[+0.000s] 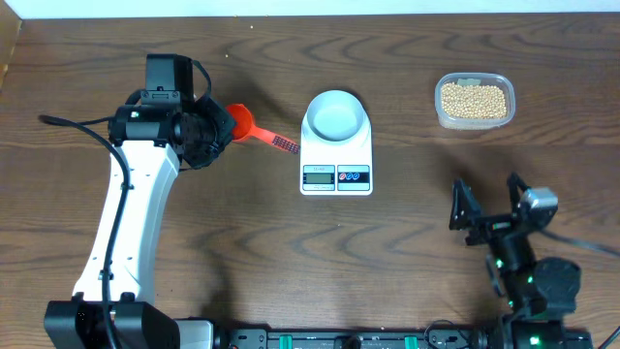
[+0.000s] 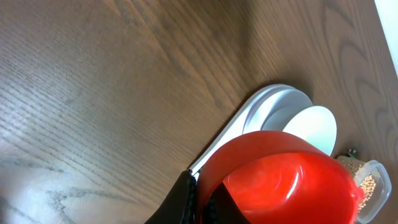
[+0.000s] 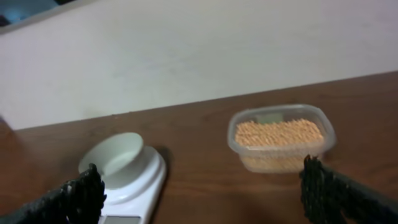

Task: Scoop item into bowl and weigh 50g on scale
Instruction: 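Lift the red scoop with the left gripper toward the scale, then reach the right gripper to the scoop held by the left gripper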

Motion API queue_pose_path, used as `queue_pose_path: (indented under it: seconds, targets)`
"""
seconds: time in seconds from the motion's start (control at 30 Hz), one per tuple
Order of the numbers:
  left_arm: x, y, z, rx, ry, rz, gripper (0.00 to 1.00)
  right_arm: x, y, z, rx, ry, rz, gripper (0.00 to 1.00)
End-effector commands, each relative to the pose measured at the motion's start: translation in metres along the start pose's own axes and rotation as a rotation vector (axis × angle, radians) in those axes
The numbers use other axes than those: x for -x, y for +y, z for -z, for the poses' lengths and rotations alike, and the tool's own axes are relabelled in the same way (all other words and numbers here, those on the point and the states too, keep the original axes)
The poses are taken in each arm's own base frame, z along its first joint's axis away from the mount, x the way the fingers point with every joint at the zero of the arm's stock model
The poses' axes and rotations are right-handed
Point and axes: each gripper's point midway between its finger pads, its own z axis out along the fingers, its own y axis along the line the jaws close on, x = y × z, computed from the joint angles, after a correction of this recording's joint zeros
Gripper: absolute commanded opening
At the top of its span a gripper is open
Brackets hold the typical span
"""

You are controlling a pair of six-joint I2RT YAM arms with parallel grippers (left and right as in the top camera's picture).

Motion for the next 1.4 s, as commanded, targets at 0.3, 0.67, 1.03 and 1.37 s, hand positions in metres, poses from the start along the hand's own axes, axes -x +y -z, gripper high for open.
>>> queue_pose_path:
  seconds: [0.3,0.67,1.03,1.37]
  targets:
    - [-0.002,-0.004,0.001,-0.022,0.003,0.001,0.07,0.059,0.048,-0.066,0.232,0.199,-0.017,0.99]
    - [-0.004,-0.014,0.001,-0.074,0.027,0.060,0.07,0.084,0.101,-0.135,0.588,0.448,-0.213,0.99]
    - [-0.025,-0.043,-0.003,-0.124,0.038,0.012,0.07,0.045,0.144,-0.161,0.715,0.537,-0.220,0.99]
    - [-0.041,-0.058,-0.005,-0.143,0.062,0.025,0.07,0.038,0.150,-0.161,0.699,0.571,-0.265,0.99]
